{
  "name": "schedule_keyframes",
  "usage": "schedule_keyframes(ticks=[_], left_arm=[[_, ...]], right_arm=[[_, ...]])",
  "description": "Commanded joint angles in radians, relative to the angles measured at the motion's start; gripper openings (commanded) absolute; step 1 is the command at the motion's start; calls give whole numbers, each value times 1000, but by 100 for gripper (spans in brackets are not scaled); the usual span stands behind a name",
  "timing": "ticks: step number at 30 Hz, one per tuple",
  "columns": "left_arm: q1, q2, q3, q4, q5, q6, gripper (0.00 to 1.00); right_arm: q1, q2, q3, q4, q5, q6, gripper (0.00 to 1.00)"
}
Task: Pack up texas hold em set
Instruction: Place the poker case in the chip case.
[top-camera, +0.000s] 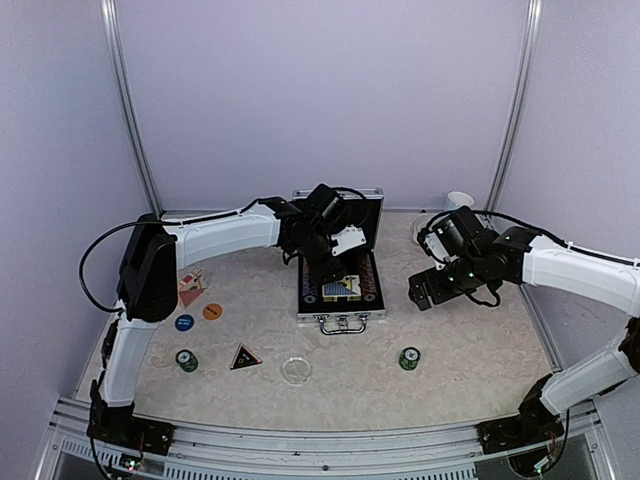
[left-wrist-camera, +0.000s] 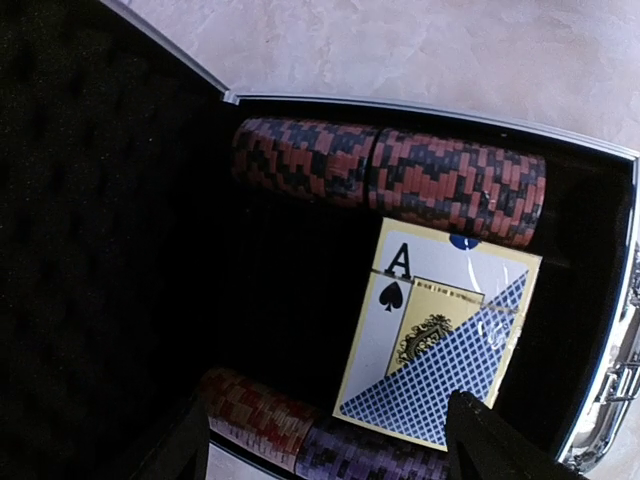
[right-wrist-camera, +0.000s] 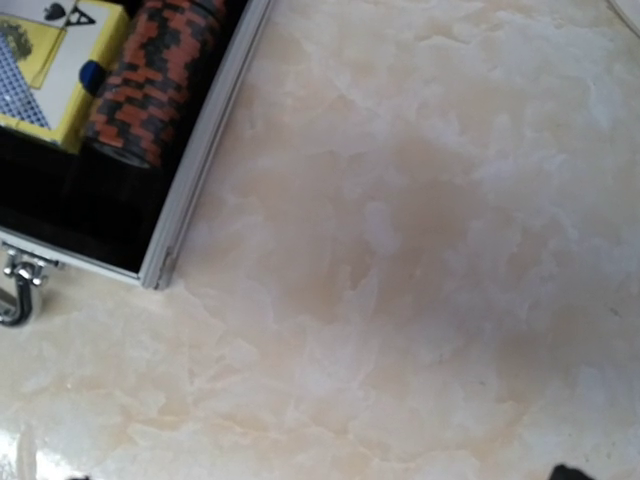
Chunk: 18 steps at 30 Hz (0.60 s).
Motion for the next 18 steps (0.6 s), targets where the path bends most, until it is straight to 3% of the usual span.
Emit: schedule_keyframes(ticks=[1,7,18], left_arm=[[-1,-46,-22,87,-47,-31,80],[-6,-62,-69,162,-28,-64,81],[20,-13,-116,398,-155,-189,81]], right_arm=[[8,30,19,22,-17,9,99],[21,59,32,49,-42,11,99],[41,67,22,54,-34,24,99]])
